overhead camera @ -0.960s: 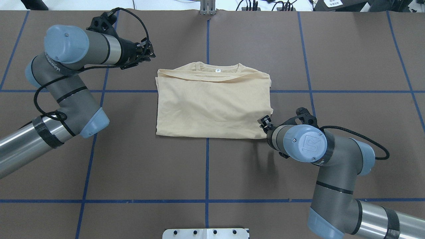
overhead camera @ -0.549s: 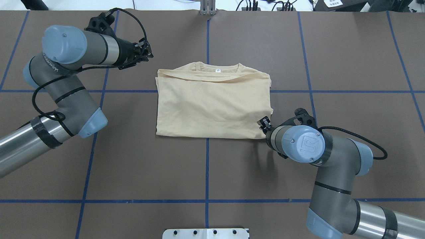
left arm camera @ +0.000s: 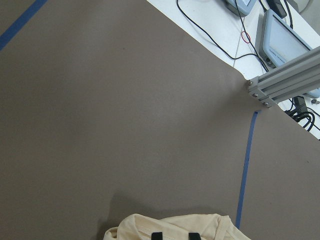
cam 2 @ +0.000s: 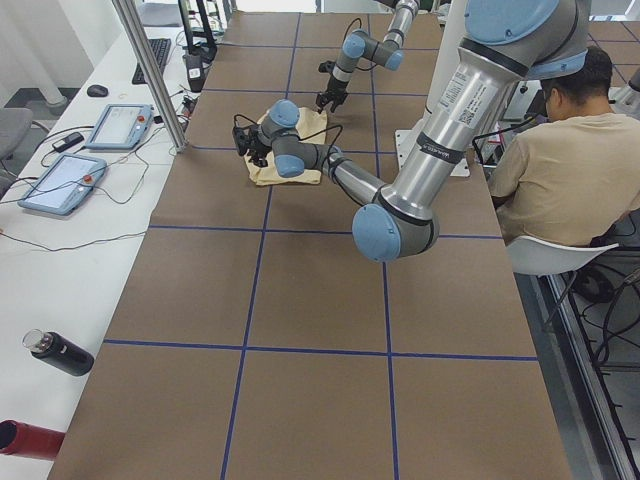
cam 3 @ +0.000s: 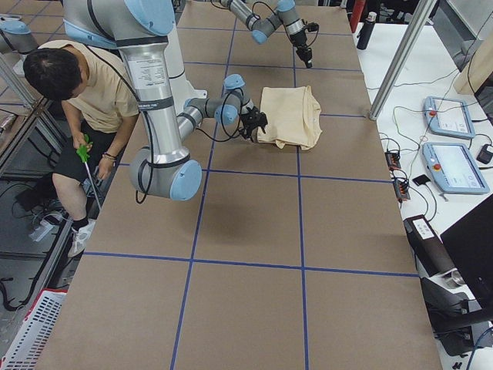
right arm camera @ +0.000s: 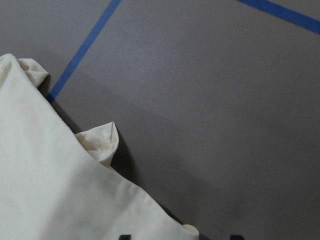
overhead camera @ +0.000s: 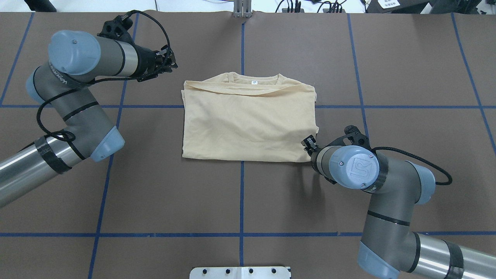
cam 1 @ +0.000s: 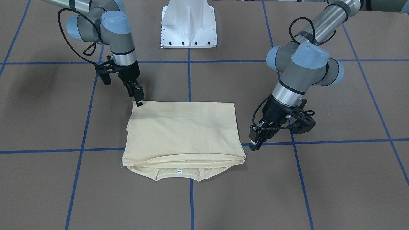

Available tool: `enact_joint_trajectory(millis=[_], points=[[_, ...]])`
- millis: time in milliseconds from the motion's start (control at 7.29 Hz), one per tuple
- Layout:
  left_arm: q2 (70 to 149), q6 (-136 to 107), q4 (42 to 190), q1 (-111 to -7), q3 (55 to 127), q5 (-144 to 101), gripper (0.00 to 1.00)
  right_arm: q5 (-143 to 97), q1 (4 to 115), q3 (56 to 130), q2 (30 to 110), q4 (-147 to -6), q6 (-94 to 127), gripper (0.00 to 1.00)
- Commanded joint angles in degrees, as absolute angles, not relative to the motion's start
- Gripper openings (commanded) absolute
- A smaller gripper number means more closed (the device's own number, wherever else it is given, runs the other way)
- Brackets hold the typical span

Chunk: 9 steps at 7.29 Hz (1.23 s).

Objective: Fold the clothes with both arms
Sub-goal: 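Grasp the near corner of the folded shirt with the right gripper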

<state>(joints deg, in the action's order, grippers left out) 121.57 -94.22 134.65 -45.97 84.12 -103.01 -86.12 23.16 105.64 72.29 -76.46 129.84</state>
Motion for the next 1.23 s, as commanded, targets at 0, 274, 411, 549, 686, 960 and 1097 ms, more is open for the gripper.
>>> enact_joint_trajectory(millis=[0, 274, 411, 549, 686, 960, 1097], points=[[121.55, -94.22, 134.65, -45.97, 84.11, -103.01, 0.29, -86.05, 23.29, 104.94, 72.07, -76.46, 129.73, 0.71], [121.55, -94.22, 134.65, -45.97, 84.2, -103.01, 0.29, -86.13, 23.73, 105.03, 71.9, -76.46, 129.9, 0.12], [121.55, -94.22, 134.65, -45.97, 84.11, -103.01, 0.29, -86.13, 23.99, 105.03, 71.89, -76.55, 129.99, 0.0], [121.55, -94.22, 134.65, -45.97, 84.11, -103.01, 0.29, -86.31, 24.08, 105.12, 71.89, -76.55, 129.9, 0.0], [121.55, -94.22, 134.65, -45.97, 84.11, -103.01, 0.29, -86.66, 24.69, 105.29, 71.89, -76.55, 129.9, 0.0], [121.47, -94.22, 134.65, -45.97, 84.2, -103.01, 0.29, -86.92, 24.96, 107.47, 72.42, -76.64, 129.9, 0.0], [121.46, -94.22, 134.65, -45.97, 84.2, -103.01, 0.29, -88.14, 24.96, 111.67, 75.38, -76.9, 129.9, 0.0]])
